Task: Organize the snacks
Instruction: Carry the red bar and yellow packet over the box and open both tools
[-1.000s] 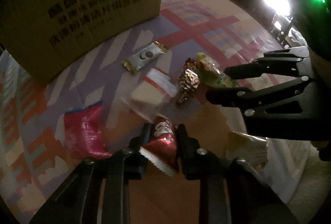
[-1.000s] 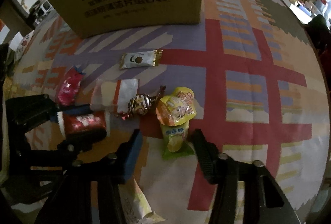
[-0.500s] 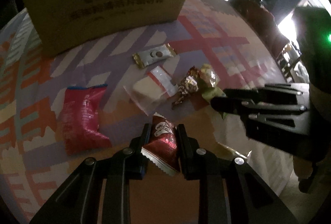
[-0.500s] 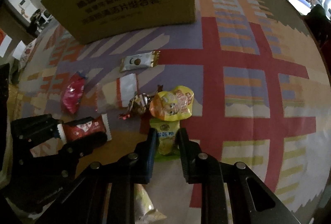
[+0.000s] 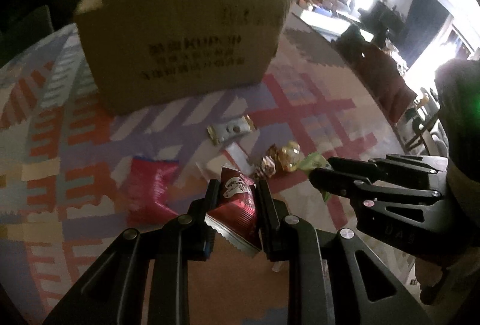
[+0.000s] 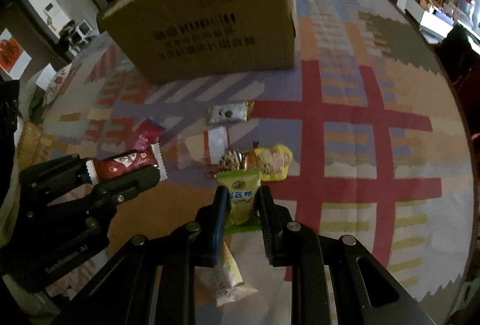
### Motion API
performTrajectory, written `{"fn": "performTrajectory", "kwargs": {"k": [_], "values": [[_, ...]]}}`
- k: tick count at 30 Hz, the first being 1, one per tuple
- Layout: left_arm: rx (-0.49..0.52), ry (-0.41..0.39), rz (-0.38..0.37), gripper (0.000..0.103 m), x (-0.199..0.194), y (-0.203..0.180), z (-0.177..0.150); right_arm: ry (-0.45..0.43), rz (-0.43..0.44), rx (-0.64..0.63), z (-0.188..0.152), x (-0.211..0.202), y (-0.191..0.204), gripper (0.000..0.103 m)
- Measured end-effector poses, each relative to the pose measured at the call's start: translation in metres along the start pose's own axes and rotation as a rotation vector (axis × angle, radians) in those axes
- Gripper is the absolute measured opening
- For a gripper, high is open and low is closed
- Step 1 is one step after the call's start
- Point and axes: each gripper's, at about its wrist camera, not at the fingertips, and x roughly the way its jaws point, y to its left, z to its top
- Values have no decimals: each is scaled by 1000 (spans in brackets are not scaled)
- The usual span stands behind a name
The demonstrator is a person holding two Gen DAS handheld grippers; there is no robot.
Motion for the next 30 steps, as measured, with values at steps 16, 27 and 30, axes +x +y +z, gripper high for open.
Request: {"fn": "performTrajectory", "kwargs": {"k": [16,27,30], "values": [[-20,-232,34,25,-81,0,50,-262,19,-78,52,-73,28,23],[-8,-338,95,25,-111,11,97,-376,30,-117,96,-97,40,23],[-4,-355,112,25,-115,16,111,-400,21,-122,113,-101,42,23]]}}
